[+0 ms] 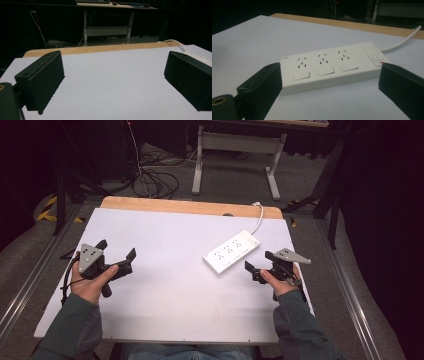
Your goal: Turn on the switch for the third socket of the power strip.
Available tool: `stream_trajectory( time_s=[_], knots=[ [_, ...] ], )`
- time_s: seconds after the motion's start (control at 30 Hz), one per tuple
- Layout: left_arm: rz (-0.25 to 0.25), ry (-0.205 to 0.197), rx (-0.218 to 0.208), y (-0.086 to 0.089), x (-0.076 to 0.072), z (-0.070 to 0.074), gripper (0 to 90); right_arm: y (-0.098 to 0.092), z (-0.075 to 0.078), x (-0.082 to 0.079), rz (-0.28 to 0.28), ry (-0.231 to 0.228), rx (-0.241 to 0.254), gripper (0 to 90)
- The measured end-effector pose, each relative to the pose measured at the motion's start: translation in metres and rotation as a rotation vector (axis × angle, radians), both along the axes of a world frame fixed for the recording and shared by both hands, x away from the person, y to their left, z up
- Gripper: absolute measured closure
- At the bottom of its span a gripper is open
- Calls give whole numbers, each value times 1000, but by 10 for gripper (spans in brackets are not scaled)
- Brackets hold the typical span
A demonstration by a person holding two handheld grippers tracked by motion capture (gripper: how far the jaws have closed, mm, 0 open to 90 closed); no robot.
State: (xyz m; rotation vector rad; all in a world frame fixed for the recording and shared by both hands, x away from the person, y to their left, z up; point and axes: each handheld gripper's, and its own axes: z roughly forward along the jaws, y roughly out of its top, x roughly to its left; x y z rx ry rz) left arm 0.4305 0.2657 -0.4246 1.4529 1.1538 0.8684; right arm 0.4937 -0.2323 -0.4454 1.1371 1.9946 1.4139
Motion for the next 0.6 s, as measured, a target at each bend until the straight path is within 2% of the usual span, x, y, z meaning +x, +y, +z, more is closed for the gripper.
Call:
stream_trajectory(
  time_s=[0.6],
  knots=[
    [-7, 0, 0, -1, 1, 0, 36, 0, 0, 0, -9, 0, -9, 74]
  ],
)
